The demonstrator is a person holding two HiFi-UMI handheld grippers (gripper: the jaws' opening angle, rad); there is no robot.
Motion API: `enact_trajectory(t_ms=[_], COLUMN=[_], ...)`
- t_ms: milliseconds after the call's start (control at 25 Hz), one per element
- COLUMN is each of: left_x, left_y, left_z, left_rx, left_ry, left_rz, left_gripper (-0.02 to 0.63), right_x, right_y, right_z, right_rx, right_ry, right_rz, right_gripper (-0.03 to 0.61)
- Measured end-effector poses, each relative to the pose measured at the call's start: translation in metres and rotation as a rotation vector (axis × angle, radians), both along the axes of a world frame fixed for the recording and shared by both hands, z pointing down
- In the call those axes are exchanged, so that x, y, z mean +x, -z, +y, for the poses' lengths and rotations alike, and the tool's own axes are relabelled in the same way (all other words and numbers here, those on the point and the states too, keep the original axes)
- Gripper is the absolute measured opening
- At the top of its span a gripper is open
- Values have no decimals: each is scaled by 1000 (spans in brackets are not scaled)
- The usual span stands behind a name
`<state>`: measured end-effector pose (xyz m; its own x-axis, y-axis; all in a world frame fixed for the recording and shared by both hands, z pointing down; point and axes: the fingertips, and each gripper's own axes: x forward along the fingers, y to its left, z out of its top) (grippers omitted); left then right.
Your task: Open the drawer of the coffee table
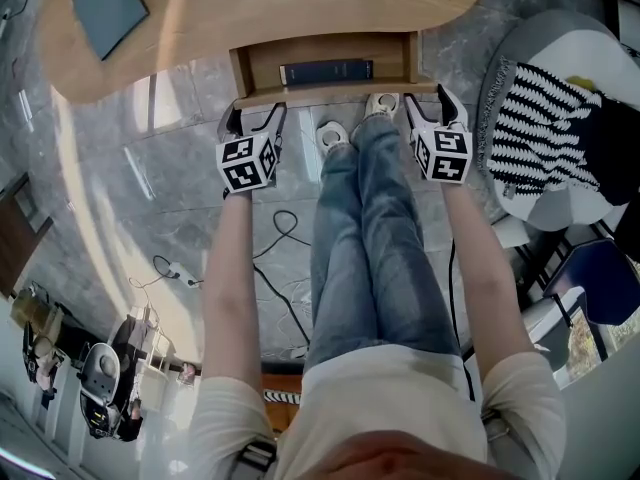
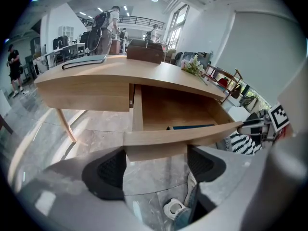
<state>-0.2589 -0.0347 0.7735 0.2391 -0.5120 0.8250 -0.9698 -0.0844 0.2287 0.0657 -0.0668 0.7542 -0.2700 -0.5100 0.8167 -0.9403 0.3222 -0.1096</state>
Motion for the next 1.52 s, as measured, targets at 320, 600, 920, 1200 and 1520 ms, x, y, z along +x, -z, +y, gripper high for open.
enact_trajectory(t_ms=[320, 600, 920, 1200, 1520], left_x=[2, 5, 4, 3, 1], left_y=[-6, -15, -24, -33, -52], left_z=[28, 53, 69, 78, 89], left_rx=[-38, -83, -120, -155, -205], left_ry=[1, 1, 3, -6, -15], left_rz=[4, 5, 7, 1, -12], left_gripper=[403, 402, 402, 402, 400], right_x=[2, 5, 4, 4, 2], right_y=[-6, -16, -24, -34, -53], right_z=[27, 52, 67, 78, 90], right_rx=[-38, -80, -109, -141, -195], right_ry=[2, 5, 7, 5, 17], right_rz=[13, 31, 50, 65, 93], right_gripper=[273, 273, 273, 273, 273])
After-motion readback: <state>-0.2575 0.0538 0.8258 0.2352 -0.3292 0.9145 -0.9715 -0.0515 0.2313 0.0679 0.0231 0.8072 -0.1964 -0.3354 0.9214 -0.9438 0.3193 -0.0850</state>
